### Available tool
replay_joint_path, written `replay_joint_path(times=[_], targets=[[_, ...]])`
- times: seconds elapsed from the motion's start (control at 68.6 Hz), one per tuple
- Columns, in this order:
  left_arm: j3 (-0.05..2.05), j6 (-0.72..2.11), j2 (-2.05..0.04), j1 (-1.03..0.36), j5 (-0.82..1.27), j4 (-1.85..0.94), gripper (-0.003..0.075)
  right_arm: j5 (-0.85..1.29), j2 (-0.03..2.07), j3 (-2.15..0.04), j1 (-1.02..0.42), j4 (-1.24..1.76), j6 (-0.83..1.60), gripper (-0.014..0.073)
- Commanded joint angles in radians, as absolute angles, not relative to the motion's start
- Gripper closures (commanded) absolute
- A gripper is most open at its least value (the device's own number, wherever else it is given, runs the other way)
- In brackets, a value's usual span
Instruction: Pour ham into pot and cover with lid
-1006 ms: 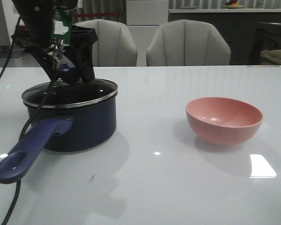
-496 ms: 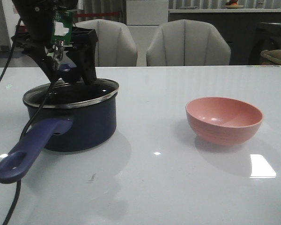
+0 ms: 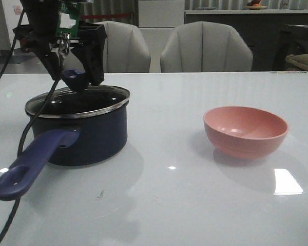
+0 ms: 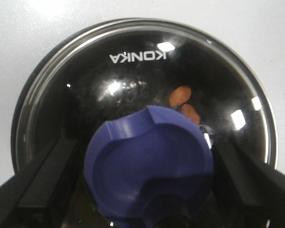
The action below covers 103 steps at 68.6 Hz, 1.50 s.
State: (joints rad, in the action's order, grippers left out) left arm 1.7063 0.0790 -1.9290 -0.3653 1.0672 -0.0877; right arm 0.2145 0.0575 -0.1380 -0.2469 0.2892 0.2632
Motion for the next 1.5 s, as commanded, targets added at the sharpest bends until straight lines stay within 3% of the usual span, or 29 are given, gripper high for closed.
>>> replay_joint_path(times=[0.0,0.583,1.269,1.488], targets=[[1.739,0.067,-1.859,-0.371,1.047,-0.073,0.0148,0.130,0.069,-0.166,-0.248,0.294,0.275,0.0439],[1.684,0.067,-1.573,-0.369,0.975,-0.077,0.0148,0.130,0.069,-0.166,-0.248,0.294,0.275,0.0439],[0.944,0.069,-0.787,-0.371,0.562,-0.107,0.0150,0.130,0.069,-0.166,-0.248,0.294,0.275,0.0439],[0.728,0.069,-0.510,-0.371,0.435,-0.100,0.0246,0.130,0.069,-0.166,-0.248,0.294,0.275,0.0439]])
